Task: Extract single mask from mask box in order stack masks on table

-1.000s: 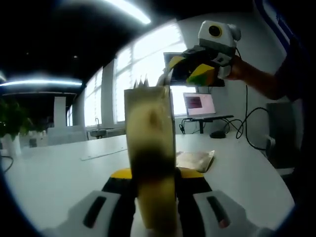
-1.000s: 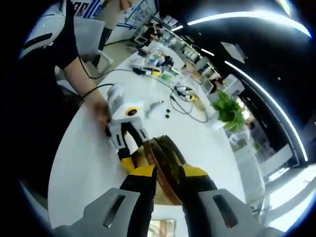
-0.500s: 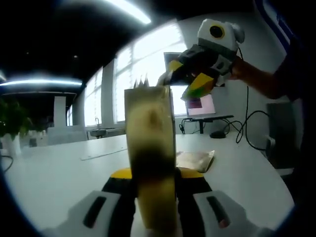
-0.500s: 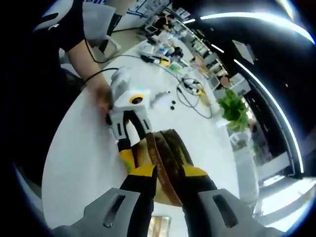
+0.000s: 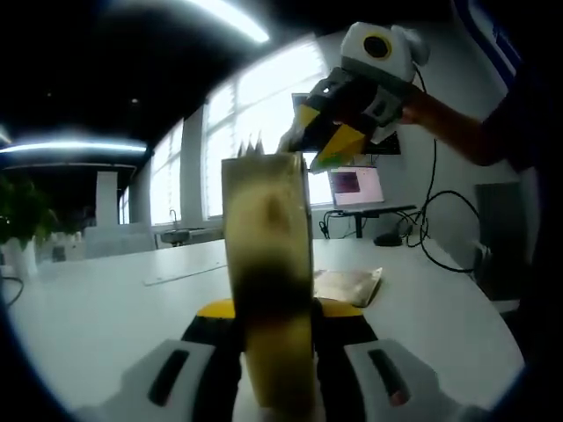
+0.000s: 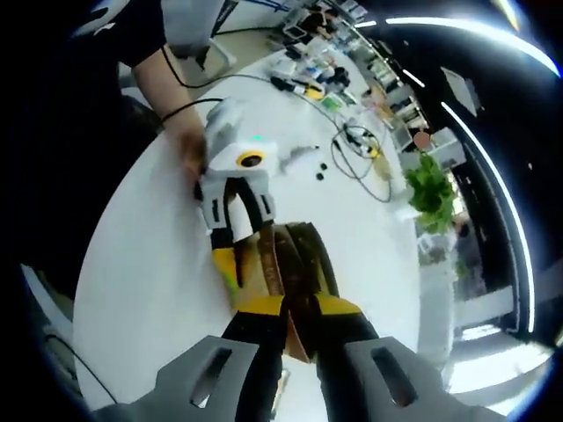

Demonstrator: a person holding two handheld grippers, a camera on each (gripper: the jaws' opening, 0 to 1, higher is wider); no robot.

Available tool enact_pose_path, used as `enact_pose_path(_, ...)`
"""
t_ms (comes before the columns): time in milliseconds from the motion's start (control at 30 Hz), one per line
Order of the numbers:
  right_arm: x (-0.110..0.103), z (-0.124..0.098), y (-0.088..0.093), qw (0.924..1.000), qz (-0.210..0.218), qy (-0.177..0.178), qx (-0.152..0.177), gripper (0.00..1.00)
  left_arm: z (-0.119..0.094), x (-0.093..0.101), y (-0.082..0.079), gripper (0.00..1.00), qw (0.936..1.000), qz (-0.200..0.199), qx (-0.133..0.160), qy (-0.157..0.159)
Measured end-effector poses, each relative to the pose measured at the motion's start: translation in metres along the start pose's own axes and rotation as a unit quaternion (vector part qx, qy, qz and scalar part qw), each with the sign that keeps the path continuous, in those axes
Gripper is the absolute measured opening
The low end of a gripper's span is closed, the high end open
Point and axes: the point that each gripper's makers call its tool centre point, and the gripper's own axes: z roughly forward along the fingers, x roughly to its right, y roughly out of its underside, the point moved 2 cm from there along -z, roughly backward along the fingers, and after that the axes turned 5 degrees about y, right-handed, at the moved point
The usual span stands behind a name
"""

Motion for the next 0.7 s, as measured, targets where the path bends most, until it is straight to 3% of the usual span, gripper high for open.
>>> enact_pose_path(467, 0.002, 0.006, -0.006, 0.9979, -0.049, -0.027, -0.033, 0.07, 0.000, -0.002, -0.001, 0.34, 1.0000, -0.002, 0.001, 0.000)
enact_pose_path(567, -0.003, 0.005, -0.003, 0.9965, -0.054, -0.051, -0.039, 0.04, 0.001, -0.001, -0.002, 0.34, 1.0000, -0.001, 0.000, 0.000)
enact_pose_path(700, -0.010, 0.010, -0.004, 0.9951, -0.067, -0.057, -0.045, 0.04, 0.001, -0.002, -0.002, 0.34, 1.0000, 0.000, 0.000, 0.000)
